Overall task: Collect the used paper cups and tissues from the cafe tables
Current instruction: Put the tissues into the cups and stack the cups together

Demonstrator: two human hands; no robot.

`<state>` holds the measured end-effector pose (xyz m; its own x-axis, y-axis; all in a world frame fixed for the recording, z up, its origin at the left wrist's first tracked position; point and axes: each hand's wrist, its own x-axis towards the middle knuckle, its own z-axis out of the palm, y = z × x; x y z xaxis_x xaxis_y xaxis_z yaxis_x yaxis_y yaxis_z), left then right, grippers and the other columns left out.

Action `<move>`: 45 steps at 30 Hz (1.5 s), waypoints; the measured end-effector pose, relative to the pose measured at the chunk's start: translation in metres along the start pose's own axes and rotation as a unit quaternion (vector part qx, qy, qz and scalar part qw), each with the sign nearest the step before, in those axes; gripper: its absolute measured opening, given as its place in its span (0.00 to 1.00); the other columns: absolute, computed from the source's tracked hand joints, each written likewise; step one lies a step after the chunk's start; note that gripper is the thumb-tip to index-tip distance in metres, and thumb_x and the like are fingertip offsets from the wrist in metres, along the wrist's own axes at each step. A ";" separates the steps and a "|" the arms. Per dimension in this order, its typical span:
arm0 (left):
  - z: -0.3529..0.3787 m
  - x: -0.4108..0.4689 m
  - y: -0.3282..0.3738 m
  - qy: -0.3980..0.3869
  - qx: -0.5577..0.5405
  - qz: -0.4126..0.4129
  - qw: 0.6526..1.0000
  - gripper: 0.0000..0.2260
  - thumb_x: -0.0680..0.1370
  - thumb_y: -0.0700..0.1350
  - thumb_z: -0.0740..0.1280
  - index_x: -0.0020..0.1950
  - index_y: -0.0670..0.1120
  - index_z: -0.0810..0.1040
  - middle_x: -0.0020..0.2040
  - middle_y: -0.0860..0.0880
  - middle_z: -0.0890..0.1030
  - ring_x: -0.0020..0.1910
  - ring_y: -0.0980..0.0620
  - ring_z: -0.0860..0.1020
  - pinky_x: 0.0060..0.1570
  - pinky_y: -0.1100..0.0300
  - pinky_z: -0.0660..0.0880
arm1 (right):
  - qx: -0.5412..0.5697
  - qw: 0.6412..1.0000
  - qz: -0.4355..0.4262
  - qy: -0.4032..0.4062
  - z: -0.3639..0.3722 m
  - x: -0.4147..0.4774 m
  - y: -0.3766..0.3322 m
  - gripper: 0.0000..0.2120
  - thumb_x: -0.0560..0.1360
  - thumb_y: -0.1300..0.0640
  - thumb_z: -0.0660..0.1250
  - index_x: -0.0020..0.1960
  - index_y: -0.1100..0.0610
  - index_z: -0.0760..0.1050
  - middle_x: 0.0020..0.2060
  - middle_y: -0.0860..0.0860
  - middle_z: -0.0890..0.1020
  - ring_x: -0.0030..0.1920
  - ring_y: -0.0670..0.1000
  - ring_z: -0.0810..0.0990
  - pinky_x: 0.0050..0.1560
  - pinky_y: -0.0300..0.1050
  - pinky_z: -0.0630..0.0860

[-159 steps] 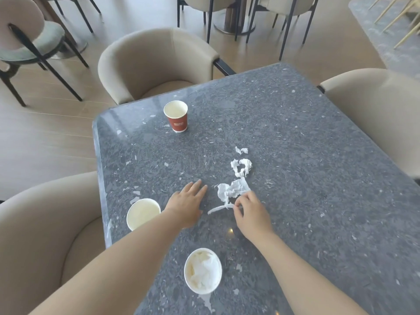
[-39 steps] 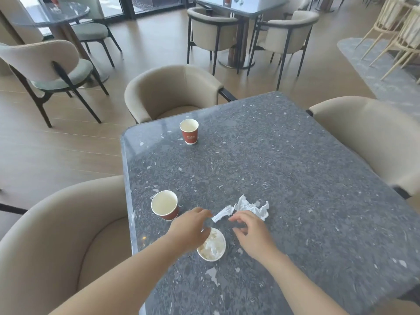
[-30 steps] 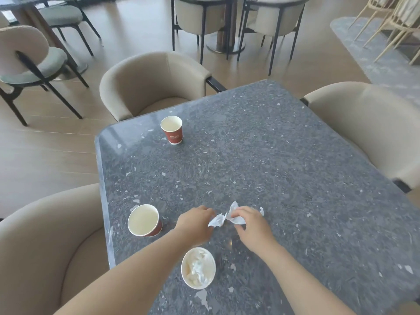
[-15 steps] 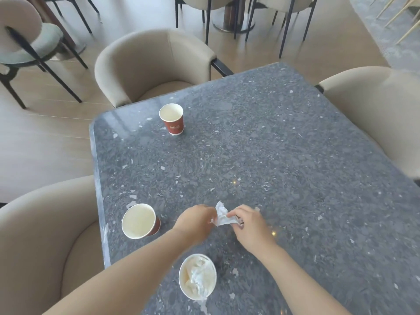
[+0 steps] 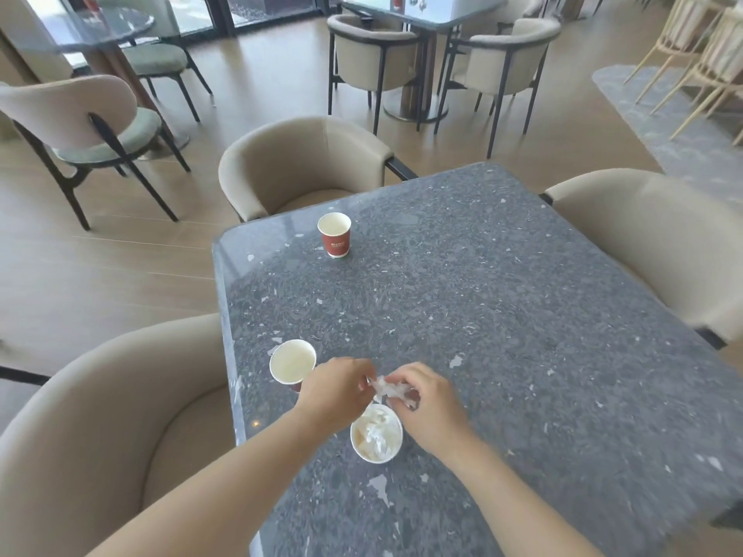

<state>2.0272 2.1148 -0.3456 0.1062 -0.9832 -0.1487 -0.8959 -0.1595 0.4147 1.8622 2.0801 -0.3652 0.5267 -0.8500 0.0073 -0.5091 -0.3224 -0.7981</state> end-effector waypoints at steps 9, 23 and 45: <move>0.014 -0.050 0.000 -0.021 -0.058 -0.063 0.996 0.06 0.72 0.49 0.67 0.48 0.54 0.79 0.45 0.58 0.82 0.49 0.56 0.79 0.41 0.64 0.70 | -0.001 0.999 0.028 -0.025 0.022 -0.045 -0.013 0.11 0.69 0.66 0.66 0.46 0.52 0.77 0.43 0.45 0.78 0.43 0.40 0.77 0.44 0.31 0.74; 0.010 -0.054 -0.004 -0.072 0.058 -0.062 0.994 0.12 0.78 0.46 0.58 0.55 0.57 0.77 0.55 0.53 0.80 0.55 0.50 0.77 0.50 0.57 0.73 | -0.197 0.977 -0.005 -0.077 0.021 -0.044 -0.004 0.15 0.74 0.64 0.58 0.56 0.52 0.77 0.53 0.47 0.77 0.55 0.49 0.73 0.46 0.38 0.67; 0.013 -0.042 -0.025 -0.069 0.095 0.088 0.989 0.21 0.76 0.39 0.57 0.66 0.55 0.70 0.68 0.56 0.68 0.67 0.53 0.65 0.63 0.56 0.68 | -0.287 0.946 -0.063 -0.138 0.018 -0.044 0.011 0.09 0.77 0.54 0.59 0.52 0.55 0.75 0.54 0.47 0.75 0.57 0.50 0.70 0.49 0.44 0.70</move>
<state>2.0393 2.1612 -0.3617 -0.1067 -0.9707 -0.2151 -0.9616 0.0457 0.2706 1.8452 2.1217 -0.3852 0.7247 -0.6747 -0.1399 -0.6749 -0.6540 -0.3418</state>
